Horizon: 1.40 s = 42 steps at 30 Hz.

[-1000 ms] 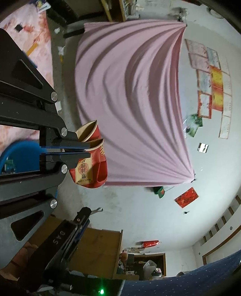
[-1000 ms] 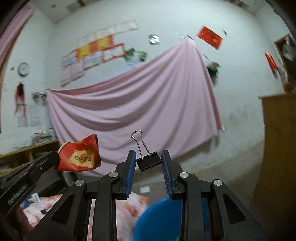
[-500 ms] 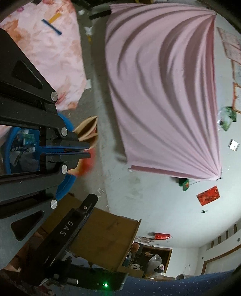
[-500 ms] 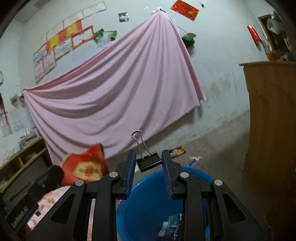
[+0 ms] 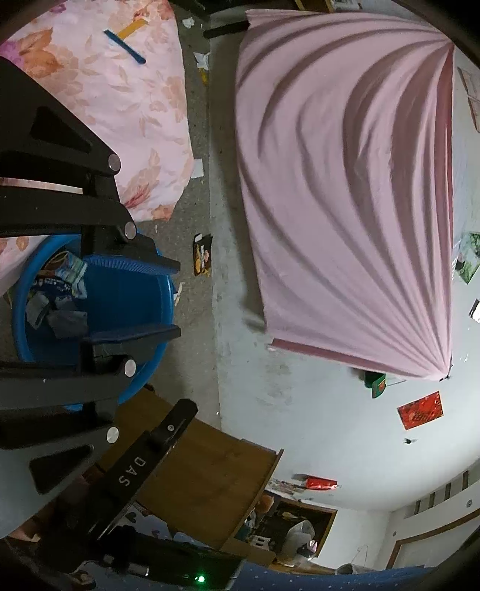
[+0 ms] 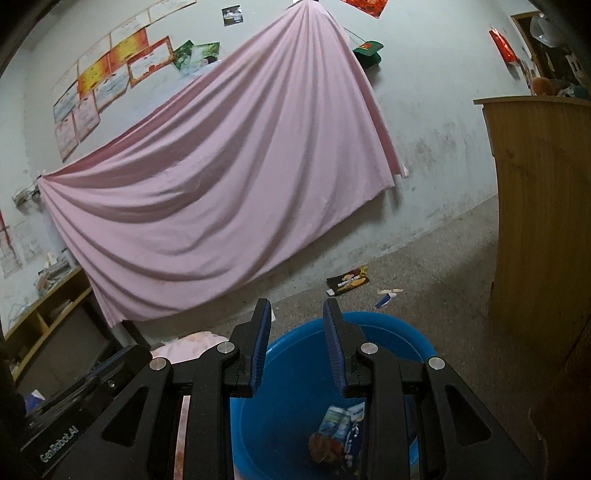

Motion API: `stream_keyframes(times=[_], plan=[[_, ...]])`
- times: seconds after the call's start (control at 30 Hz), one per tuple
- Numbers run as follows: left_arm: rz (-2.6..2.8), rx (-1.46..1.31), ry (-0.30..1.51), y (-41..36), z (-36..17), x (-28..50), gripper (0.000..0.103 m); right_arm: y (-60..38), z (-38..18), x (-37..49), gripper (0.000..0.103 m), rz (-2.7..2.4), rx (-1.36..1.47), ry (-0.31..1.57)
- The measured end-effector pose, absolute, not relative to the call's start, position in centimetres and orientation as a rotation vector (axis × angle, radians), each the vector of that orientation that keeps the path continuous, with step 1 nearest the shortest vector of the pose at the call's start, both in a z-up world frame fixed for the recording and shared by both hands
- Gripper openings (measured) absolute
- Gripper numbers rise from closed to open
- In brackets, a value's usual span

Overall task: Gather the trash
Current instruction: 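Carry both items over the blue basin and open both tools, then move both tools back toward the pen and marker on the bed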

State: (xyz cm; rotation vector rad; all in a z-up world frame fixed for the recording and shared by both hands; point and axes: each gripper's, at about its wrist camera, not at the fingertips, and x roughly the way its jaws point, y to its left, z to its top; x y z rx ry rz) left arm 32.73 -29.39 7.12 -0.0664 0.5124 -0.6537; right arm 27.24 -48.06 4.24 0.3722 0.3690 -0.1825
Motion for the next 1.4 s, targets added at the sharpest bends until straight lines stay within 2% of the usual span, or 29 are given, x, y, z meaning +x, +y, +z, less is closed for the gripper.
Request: stream_keyframes(times=[0.37,0.47,0.53,0.77,0.8,0.83,0.93,1.0,1.1,1.4], plan=[[-0.577,-0.065,0.482,-26.2,8.3,32.6,0.023,-46.9,5.0,27.7,0.028,-0.167,0.333,0.351],[-0.543,-0.072,0.461,-24.4,8.8,32.4,0.034,-46.2,5.2,27.8,0.028,-0.157,0.315,0.337],[-0.51,-0.088,0.442,-22.9,9.0,32.3,0.039,-45.5,5.5,27.9,0.039,-0.147,0.299,0.322],[-0.35,-0.126,0.353,-16.5,9.5,31.6,0.059,-42.0,6.3,28.4,0.054,-0.106,0.232,0.26],[-0.329,-0.128,0.339,-15.6,9.5,31.4,0.066,-41.4,6.4,28.5,0.062,-0.101,0.218,0.248],[-0.307,-0.13,0.325,-14.7,9.4,31.2,0.078,-40.9,6.5,28.6,0.072,-0.097,0.212,0.239],[-0.239,-0.158,0.263,-11.7,9.2,30.2,0.099,-39.2,6.8,28.7,0.081,-0.075,0.19,0.204],[-0.205,-0.181,0.231,-10.0,8.8,29.8,0.101,-38.1,7.0,28.8,0.087,-0.06,0.178,0.186],[-0.129,-0.175,0.208,-7.5,8.4,29.2,0.101,-36.5,7.1,28.9,0.103,-0.042,0.167,0.152],[0.016,-0.167,0.155,-0.9,7.4,27.5,0.101,-32.0,7.2,28.6,0.103,0.023,0.146,0.054]])
